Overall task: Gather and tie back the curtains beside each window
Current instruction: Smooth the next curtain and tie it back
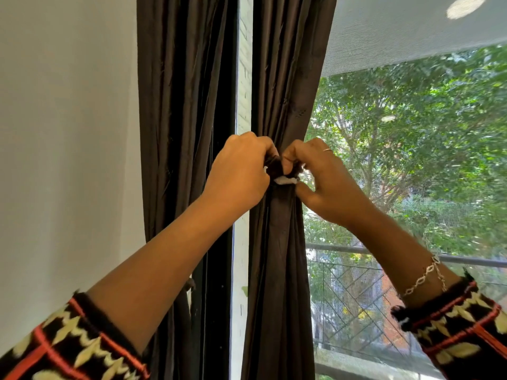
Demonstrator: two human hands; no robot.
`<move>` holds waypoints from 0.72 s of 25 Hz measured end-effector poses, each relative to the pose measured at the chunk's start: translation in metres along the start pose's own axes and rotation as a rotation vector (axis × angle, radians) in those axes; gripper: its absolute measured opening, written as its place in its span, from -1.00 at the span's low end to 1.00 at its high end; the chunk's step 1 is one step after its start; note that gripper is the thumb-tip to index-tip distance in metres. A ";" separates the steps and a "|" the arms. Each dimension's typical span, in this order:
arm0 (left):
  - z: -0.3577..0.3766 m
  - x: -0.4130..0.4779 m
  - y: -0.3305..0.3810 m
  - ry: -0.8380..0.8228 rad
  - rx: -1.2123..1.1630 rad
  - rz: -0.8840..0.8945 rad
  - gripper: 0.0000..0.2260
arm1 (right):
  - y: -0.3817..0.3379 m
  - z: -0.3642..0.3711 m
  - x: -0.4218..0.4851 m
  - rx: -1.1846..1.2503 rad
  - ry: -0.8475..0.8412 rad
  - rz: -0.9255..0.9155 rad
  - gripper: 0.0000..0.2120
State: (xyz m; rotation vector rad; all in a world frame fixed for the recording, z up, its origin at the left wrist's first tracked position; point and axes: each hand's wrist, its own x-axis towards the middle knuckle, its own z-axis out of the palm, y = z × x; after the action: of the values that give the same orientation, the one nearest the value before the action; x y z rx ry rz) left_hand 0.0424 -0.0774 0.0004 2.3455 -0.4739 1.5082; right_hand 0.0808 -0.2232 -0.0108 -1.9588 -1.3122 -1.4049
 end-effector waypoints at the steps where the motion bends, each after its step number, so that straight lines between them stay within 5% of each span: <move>1: 0.000 0.001 0.000 -0.005 0.023 -0.008 -0.75 | 0.000 -0.001 -0.001 -0.027 0.031 -0.008 -0.70; 5: -0.001 0.002 -0.002 -0.062 0.027 -0.049 -0.71 | -0.013 -0.002 -0.022 0.047 0.342 0.067 -0.86; 7: 0.000 0.002 -0.002 -0.072 0.026 -0.050 -0.69 | -0.030 0.010 -0.039 0.469 0.417 0.358 -0.80; 10: 0.000 0.005 0.000 -0.079 0.016 -0.044 -0.67 | -0.048 0.027 -0.047 1.025 0.308 0.813 -0.84; 18: 0.005 0.009 -0.005 -0.163 -0.249 -0.067 -0.65 | -0.037 0.029 -0.016 1.139 0.420 1.011 -0.81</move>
State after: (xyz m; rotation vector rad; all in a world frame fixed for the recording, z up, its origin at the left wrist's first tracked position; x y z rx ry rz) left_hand 0.0522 -0.0762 0.0065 2.2718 -0.5806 1.1600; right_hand 0.0634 -0.1911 -0.0438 -1.0877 -0.4942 -0.3324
